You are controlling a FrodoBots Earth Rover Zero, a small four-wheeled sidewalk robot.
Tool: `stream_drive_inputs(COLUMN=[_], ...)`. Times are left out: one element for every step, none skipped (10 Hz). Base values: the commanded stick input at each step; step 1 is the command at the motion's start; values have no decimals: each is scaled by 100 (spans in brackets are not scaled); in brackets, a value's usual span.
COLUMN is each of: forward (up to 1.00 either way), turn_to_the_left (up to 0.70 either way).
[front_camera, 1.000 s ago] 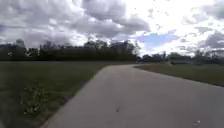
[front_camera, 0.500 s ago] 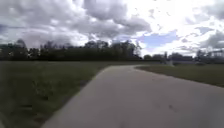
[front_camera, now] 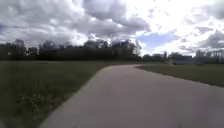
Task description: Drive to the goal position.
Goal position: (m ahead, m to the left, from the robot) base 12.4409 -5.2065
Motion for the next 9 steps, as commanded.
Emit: stream_drive_inputs(forward=[100,100,100,100,100,100,100,100,100], turn_to_the_left=[0,0,-5,-13,-6,0,0,0,0])
